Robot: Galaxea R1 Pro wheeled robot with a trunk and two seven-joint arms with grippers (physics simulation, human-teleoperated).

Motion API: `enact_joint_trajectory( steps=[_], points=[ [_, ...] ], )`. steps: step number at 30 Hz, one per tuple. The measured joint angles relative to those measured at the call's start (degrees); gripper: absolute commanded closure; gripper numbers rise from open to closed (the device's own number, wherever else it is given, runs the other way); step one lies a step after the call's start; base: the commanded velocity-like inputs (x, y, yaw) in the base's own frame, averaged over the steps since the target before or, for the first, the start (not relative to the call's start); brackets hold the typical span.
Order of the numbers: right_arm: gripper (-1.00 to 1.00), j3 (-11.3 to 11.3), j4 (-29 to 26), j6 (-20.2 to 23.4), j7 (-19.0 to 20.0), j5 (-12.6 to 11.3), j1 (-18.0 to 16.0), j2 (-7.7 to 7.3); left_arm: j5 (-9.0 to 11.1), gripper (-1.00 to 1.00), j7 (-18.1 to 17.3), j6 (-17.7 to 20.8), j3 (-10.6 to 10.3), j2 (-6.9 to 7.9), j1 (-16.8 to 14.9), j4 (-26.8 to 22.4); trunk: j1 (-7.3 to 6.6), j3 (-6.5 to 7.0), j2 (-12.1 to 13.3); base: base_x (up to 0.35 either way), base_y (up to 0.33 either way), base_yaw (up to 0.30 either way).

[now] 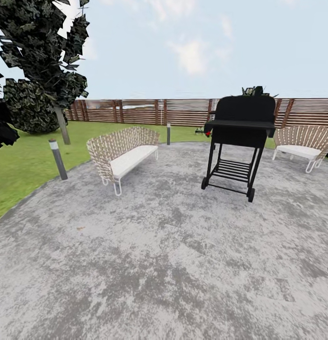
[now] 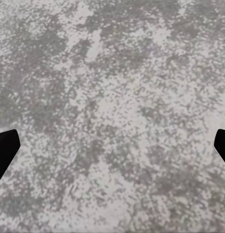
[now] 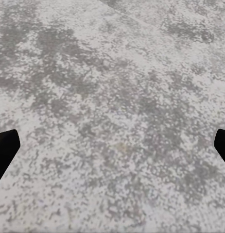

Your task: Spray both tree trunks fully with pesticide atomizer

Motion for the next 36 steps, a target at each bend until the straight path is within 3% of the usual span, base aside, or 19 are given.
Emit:
enact_joint_trajectory(
  steps=[7, 21, 29, 36],
  points=[
    [-1.00, 0.00, 0.00, 0.00, -0.03, 0.00, 0.00, 0.00, 0.00, -1.00, 0.00, 0.00, 0.00, -0.01, 0.00, 0.00, 1.54, -1.30, -2.81, 0.000, 0.000, -0.021],
    [-1.00, 0.00, -0.08, 0.03, 0.02, -0.04, 0.00, 0.00, 0.02, -1.00, 0.00, 0.00, 0.03, 0.03, 0.00, -0.03, 4.61, -4.73, -8.42, 0.000, 0.000, -0.165],
    [-1.00, 0.00, -0.07, 0.01, 0.04, 0.01, 0.00, 0.00, 0.03, -1.00, 0.02, -0.01, 0.00, 0.04, 0.00, -0.30, 4.62, -4.99, -8.44, 0.012, 0.002, -0.034],
    [-1.00, 0.05, -0.02, 0.00, 0.24, 0.05, 0.00, 0.00, 0.08, -1.00, 0.09, 0.00, 0.05, 0.08, 0.00, -0.46, 4.62, -5.00, -8.44, 0.272, 0.074, -0.001]
  ],
)
